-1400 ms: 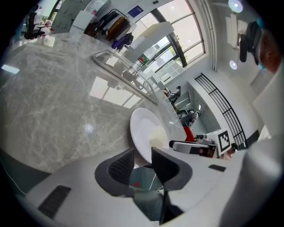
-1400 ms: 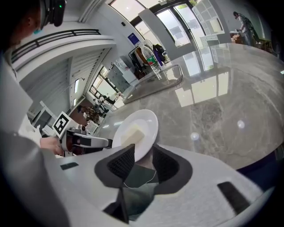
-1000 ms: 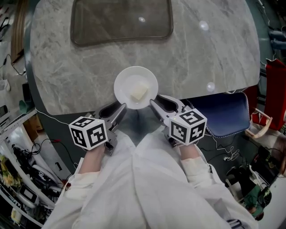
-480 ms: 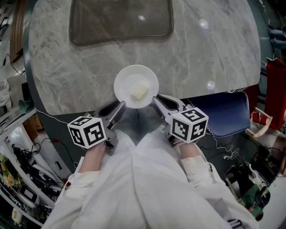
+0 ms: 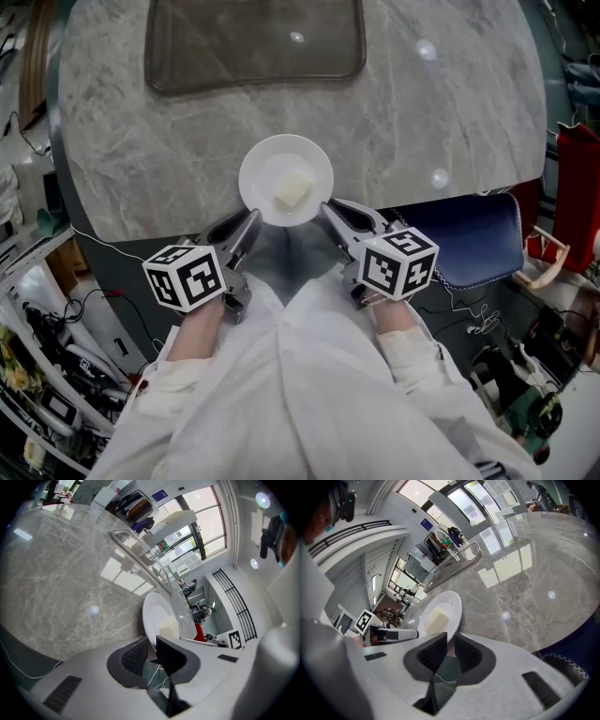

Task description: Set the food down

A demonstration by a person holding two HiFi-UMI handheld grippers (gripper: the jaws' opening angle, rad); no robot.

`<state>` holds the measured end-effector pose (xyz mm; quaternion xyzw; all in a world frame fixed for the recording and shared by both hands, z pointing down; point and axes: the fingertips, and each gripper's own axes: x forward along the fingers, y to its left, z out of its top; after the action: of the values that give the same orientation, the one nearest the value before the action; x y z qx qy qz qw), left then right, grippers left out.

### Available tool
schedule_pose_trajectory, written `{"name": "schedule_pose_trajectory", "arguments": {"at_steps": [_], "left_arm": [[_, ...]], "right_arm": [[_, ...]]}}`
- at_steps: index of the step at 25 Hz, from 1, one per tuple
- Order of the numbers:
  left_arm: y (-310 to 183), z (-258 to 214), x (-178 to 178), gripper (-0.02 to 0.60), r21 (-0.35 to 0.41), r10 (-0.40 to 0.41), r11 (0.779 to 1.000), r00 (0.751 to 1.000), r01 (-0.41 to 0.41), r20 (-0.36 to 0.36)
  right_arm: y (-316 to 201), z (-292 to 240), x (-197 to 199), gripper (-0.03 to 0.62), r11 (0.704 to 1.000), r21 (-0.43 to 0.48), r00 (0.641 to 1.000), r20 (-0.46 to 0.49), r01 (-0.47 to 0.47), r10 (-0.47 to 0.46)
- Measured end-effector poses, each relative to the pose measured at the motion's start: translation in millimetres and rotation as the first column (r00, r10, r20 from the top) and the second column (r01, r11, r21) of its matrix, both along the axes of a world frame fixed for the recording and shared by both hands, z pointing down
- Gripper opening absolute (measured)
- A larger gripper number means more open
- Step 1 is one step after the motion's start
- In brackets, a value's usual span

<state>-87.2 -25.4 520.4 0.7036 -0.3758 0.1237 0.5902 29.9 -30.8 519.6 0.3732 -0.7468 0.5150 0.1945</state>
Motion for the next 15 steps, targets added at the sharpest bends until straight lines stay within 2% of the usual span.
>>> {"name": "schedule_pose_trajectory", "arguments": {"at_steps": [7,15], "left_arm": [[-4.4,-1.2,1.0,0.054,0.011,-0.011,1.000,0.999,0.012,-0.030],[-8.6,-4.2,4.1,0.046,0.036,0.017,0.999,1.000,-0.016,-0.016]], "right_arm": [[-2.7,0.4,0.4,0.031,1.000,0.014,1.000,-0.003,-0.009,0.010],[-0.8,1.8,3.6,0.014,1.000,0.013,0.999,-0.035,-0.013,0.013]]}}
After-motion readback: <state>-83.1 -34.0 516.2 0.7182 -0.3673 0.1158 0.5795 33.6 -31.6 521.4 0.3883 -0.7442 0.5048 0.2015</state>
